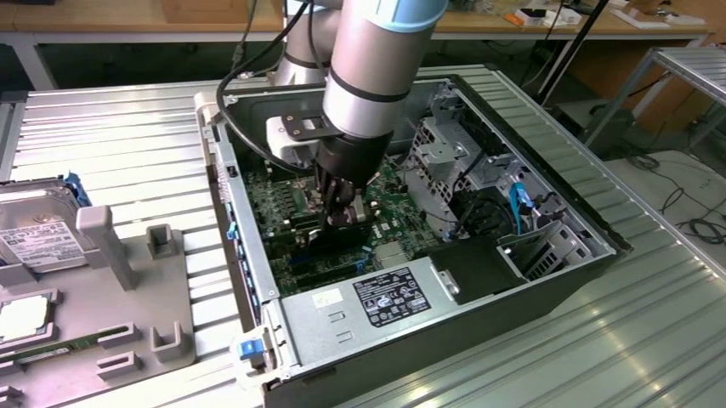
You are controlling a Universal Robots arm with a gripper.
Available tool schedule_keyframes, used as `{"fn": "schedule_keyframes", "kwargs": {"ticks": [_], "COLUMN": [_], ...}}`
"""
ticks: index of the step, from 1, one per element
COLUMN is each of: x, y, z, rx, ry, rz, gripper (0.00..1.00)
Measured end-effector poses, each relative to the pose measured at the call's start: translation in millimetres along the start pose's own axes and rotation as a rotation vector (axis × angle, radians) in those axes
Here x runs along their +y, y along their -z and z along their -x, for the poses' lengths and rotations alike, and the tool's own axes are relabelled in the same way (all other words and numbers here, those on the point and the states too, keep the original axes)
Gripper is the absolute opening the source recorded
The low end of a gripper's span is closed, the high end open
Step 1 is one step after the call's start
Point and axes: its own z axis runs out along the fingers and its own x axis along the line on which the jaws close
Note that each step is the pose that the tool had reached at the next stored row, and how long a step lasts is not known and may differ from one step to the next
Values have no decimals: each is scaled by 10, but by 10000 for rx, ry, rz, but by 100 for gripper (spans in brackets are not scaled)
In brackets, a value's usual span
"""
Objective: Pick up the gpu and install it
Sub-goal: 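Press down on the gpu until it lock into place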
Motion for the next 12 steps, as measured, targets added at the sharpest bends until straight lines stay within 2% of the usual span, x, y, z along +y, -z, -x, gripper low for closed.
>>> {"fn": "schedule_keyframes", "kwargs": {"ticks": [5, 10, 12], "x": [6, 10, 11], "y": [-7, -43, -47], "z": [0, -1, -1], "rx": [-1, 6, 1], "ry": [0, 1, 2], "rz": [-5, -68, -74], "gripper": [11, 11, 11]}}
